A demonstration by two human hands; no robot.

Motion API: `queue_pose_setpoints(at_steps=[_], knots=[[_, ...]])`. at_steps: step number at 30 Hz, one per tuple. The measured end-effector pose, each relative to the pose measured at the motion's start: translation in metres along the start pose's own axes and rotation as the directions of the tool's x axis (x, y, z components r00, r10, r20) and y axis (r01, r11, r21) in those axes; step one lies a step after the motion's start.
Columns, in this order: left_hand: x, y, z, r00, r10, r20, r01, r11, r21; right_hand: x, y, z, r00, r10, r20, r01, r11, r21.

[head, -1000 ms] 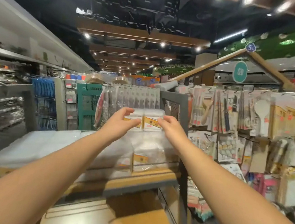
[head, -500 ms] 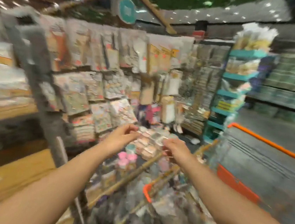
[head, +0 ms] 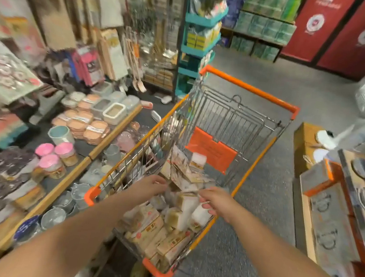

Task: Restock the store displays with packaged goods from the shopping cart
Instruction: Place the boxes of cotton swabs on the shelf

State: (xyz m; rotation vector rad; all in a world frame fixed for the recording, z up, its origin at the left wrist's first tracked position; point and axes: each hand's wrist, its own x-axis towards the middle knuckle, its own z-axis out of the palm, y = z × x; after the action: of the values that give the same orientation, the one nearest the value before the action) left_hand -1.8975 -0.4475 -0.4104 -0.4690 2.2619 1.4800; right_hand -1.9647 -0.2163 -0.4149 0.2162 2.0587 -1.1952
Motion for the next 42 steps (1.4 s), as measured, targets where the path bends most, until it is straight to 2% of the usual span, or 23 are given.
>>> queue_pose_setpoints(at_steps=[3,7,11,12,14,16,17,19,21,23,24,27,29,32,34,37,42], knots=[[0.039,-0.021,0.006,0.988,-0.117,0.1,0.117,0.993,0.002,0.037,0.011,-0.007,0.998,0.058,-0.033,-0.057,0.997,0.046],[0.082,-0.043,0.016,0.956,-0.205,0.212,0.218,0.975,-0.04,0.079,0.014,0.005,0.989,0.085,-0.121,-0.088,0.996,-0.019],[0.108,-0.061,0.028,0.912,-0.268,0.31,0.302,0.951,-0.066,0.113,0.027,0.028,0.966,0.202,-0.163,-0.184,0.976,0.114],[0.113,-0.067,0.031,0.894,-0.283,0.348,0.325,0.943,-0.067,0.12,0.034,0.034,0.959,0.236,-0.157,-0.227,0.971,0.071],[0.119,-0.077,0.035,0.866,-0.302,0.398,0.351,0.934,-0.057,0.132,0.049,0.04,0.951,0.285,-0.122,-0.304,0.935,-0.186],[0.125,-0.086,0.036,0.848,-0.322,0.422,0.382,0.922,-0.064,0.144,0.064,0.043,0.942,0.33,-0.066,-0.311,0.782,-0.54],[0.128,-0.091,0.035,0.836,-0.336,0.433,0.403,0.912,-0.071,0.149,0.07,0.044,0.938,0.343,-0.052,-0.291,0.695,-0.657],[0.13,-0.096,0.034,0.831,-0.342,0.439,0.416,0.906,-0.082,0.155,0.077,0.044,0.944,0.323,-0.066,-0.253,0.584,-0.772],[0.131,-0.098,0.034,0.847,-0.353,0.398,0.416,0.905,-0.084,0.158,0.077,0.041,0.953,0.297,-0.066,-0.23,0.563,-0.794],[0.135,-0.101,0.033,0.861,-0.37,0.349,0.423,0.902,-0.088,0.16,0.076,0.036,0.959,0.28,-0.049,-0.217,0.607,-0.764],[0.136,-0.099,0.033,0.859,-0.372,0.351,0.427,0.899,-0.093,0.159,0.073,0.033,0.962,0.272,-0.035,-0.214,0.666,-0.714],[0.138,-0.087,0.025,0.846,-0.328,0.42,0.428,0.888,-0.169,0.154,0.06,0.028,0.969,0.229,0.088,-0.177,0.9,-0.398],[0.136,-0.077,0.019,0.853,-0.217,0.474,0.356,0.907,-0.226,0.151,0.052,0.025,0.95,0.234,0.208,-0.2,0.964,-0.174],[0.135,-0.069,0.016,0.833,-0.145,0.534,0.368,0.866,-0.339,0.146,0.037,0.029,0.878,0.306,0.367,-0.377,0.916,0.138],[0.136,-0.068,0.016,0.818,-0.135,0.56,0.411,0.817,-0.404,0.145,0.03,0.035,0.843,0.378,0.382,-0.483,0.845,0.229],[0.139,-0.067,0.019,0.823,-0.156,0.547,0.437,0.788,-0.433,0.146,0.021,0.044,0.785,0.477,0.395,-0.582,0.786,0.209],[0.141,-0.076,0.023,0.849,-0.268,0.456,0.479,0.755,-0.447,0.149,0.024,0.063,0.778,0.522,0.35,-0.609,0.763,0.214]])
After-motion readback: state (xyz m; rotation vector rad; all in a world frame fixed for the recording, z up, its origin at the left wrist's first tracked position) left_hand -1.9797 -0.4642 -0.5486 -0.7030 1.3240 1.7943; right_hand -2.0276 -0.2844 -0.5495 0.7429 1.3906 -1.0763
